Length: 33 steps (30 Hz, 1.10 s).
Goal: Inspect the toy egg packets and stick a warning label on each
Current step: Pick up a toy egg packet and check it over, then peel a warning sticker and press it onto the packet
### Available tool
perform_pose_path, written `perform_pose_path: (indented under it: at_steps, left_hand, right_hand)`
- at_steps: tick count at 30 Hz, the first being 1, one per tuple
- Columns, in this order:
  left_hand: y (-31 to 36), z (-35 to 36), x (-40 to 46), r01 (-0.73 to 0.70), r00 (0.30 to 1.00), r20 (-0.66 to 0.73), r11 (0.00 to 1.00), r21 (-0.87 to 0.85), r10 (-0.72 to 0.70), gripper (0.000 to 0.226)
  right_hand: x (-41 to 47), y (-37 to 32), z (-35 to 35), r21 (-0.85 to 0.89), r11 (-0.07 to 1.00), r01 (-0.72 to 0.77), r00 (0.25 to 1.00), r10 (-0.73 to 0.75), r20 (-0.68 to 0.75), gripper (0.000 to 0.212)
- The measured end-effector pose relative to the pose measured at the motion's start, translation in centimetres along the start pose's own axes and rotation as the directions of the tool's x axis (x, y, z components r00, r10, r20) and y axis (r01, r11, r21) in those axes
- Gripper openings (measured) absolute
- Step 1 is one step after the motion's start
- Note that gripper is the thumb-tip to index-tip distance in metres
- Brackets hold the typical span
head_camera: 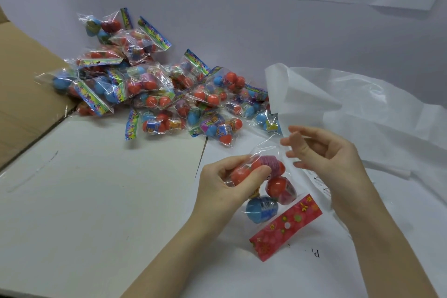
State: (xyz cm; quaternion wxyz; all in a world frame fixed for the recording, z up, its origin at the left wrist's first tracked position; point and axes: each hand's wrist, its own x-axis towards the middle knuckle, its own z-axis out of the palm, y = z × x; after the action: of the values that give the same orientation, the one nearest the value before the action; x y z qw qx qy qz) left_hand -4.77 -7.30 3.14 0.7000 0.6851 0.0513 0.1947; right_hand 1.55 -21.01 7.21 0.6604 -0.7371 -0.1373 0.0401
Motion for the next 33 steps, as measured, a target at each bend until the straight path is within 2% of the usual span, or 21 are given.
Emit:
perform_pose_path:
  at_steps: [2, 5, 9, 10, 12, 14, 16, 18, 20, 22, 24, 26, 29, 30, 31, 33]
  left_hand:
    - [0.1, 0.0, 0.0, -0.004, 1.000, 0.012, 1.000, -0.015, 0.004, 0.018]
    - [0.3, -0.1, -0.2, -0.002, 0.999, 0.054, 0.998, -0.055, 0.005, 0.008]
    - [0.1, -0.6, -0.1, 0.060, 0.995, 0.089, 0.992, -0.111, -0.050, 0.012]
    - [0.1, -0.8, 0.1, 0.085, 0.992, 0.104, 0.985, -0.147, -0.070, 0.012]
    - [0.1, -1.2, 0.5, 0.140, 0.988, 0.098, 0.957, -0.253, -0.119, 0.013]
    - [0.1, -1.4, 1.0, 0.208, 0.978, 0.069, 0.907, -0.365, -0.196, 0.012]
    - [0.2, -1.6, 1.3, 0.301, 0.948, 0.068, 0.808, -0.507, -0.311, 0.022]
    - [0.1, -1.9, 1.5, 0.372, 0.909, 0.121, 0.646, -0.667, -0.398, 0.023]
    - [0.3, -2.5, 1.7, 0.425, 0.878, 0.213, 0.490, -0.761, -0.429, 0.019]
    - [0.0, -3.0, 1.8, 0.445, 0.869, 0.270, 0.417, -0.792, -0.415, 0.047]
    - [-0.3, -3.2, 2.0, 0.450, 0.865, 0.279, 0.396, -0.800, -0.417, 0.067]
    - [-0.4, -3.3, 2.2, 0.476, 0.849, 0.330, 0.327, -0.816, -0.412, 0.069]
    - [-0.4, -3.0, 2.6, 0.538, 0.804, 0.449, 0.153, -0.829, -0.391, 0.070]
    - [-0.3, -2.9, 2.8, 0.541, 0.800, 0.460, 0.132, -0.831, -0.385, 0.070]
    - [-0.2, -2.7, 2.9, 0.528, 0.812, 0.438, 0.166, -0.833, -0.387, 0.067]
    - [0.2, -2.0, 3.1, 0.478, 0.851, 0.333, 0.336, -0.811, -0.407, 0.050]
  right_hand:
    - [-0.2, 0.2, 0.0, 0.000, 0.999, -0.039, 0.996, 0.039, 0.084, 0.052]
    - [-0.3, 0.5, 0.2, 0.025, 0.994, -0.107, 0.967, 0.098, 0.237, 0.036]
    - [0.2, 1.1, -0.6, 0.123, 0.949, -0.290, 0.902, 0.228, 0.367, 0.027]
    - [0.5, 1.2, -1.0, 0.154, 0.933, -0.326, 0.905, 0.260, 0.337, 0.023]
    - [1.2, 1.7, -2.1, 0.133, 0.942, -0.307, 0.947, 0.287, 0.145, 0.011]
    - [2.3, 2.6, -3.7, -0.075, 0.973, -0.218, 0.970, 0.208, -0.124, 0.008]
    - [4.0, 3.3, -5.1, -0.321, 0.933, -0.162, 0.957, 0.069, -0.283, 0.003]
    - [5.8, 4.3, -5.7, -0.496, 0.846, -0.194, 0.954, 0.045, -0.297, 0.024]
    - [7.1, 5.2, -5.7, -0.548, 0.800, -0.244, 0.953, 0.094, -0.287, 0.040]
    - [7.7, 6.2, -5.4, -0.563, 0.788, -0.248, 0.954, 0.096, -0.285, 0.046]
    - [7.9, 7.0, -5.2, -0.574, 0.782, -0.244, 0.950, 0.075, -0.302, 0.053]
    - [7.7, 7.4, -5.2, -0.514, 0.811, -0.279, 0.936, 0.109, -0.336, 0.057]
    - [7.1, 7.6, -5.3, -0.345, 0.902, -0.258, 0.931, 0.137, -0.337, 0.046]
    - [7.0, 7.4, -5.4, -0.309, 0.925, -0.221, 0.936, 0.112, -0.333, 0.041]
    - [6.8, 7.1, -5.5, -0.275, 0.945, -0.176, 0.943, 0.082, -0.322, 0.036]
    - [6.5, 6.0, -5.7, -0.181, 0.980, -0.086, 0.956, 0.030, -0.291, 0.030]
